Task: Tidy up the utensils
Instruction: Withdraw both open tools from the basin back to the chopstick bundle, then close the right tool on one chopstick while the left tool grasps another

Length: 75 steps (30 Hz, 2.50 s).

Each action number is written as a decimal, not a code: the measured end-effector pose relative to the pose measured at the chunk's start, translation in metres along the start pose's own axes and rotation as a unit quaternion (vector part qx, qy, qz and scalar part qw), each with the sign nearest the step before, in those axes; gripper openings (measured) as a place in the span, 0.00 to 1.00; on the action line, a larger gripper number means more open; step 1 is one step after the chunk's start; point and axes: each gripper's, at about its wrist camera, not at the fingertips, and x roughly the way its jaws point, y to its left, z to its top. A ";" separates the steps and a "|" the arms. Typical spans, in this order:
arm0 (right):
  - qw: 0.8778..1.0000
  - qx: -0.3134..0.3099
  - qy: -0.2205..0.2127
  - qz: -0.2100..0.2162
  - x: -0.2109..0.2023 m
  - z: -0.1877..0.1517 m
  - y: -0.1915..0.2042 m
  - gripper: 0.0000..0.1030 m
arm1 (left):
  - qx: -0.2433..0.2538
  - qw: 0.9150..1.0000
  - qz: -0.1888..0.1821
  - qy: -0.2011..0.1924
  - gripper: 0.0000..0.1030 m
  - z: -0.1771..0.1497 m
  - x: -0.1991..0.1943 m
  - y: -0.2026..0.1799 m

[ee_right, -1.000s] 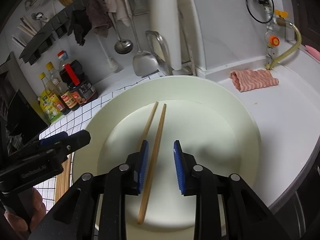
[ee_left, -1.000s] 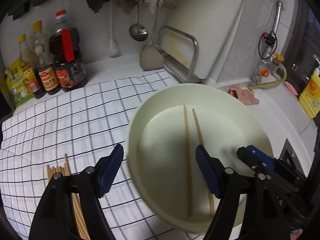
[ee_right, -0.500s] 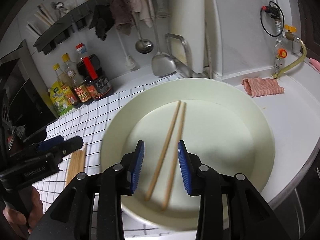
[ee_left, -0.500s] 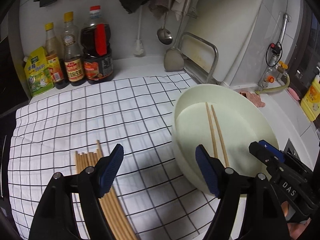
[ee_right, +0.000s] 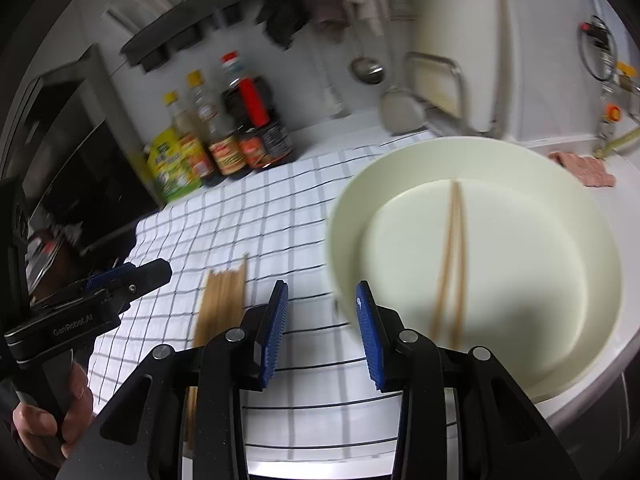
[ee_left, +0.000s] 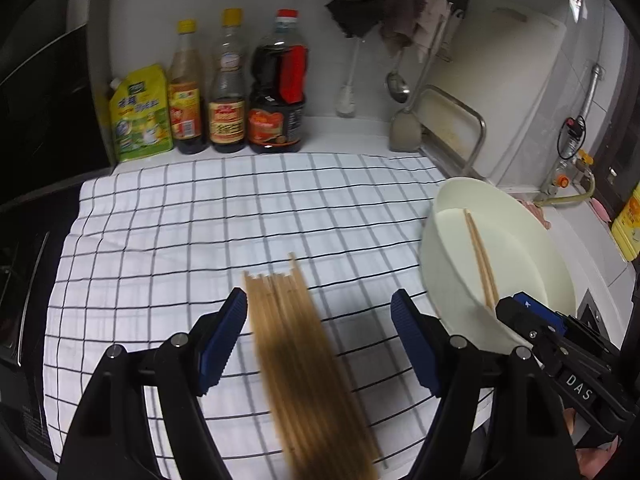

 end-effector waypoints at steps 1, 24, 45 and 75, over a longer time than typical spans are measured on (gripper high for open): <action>1.000 -0.004 0.003 0.002 0.003 -0.001 0.006 0.33 | -0.006 1.000 0.001 0.001 0.71 -0.003 -0.001 0.008; 0.992 -0.096 0.083 0.022 0.056 -0.062 0.076 0.41 | -0.087 0.992 0.082 0.030 0.75 -0.072 0.005 0.098; 0.992 -0.112 0.066 0.003 0.075 -0.068 0.061 0.41 | -0.058 0.993 0.094 0.032 0.79 -0.086 0.028 0.071; 0.983 -0.154 0.093 -0.034 0.093 -0.070 0.072 0.41 | -0.049 0.993 0.096 0.045 0.79 -0.093 0.031 0.060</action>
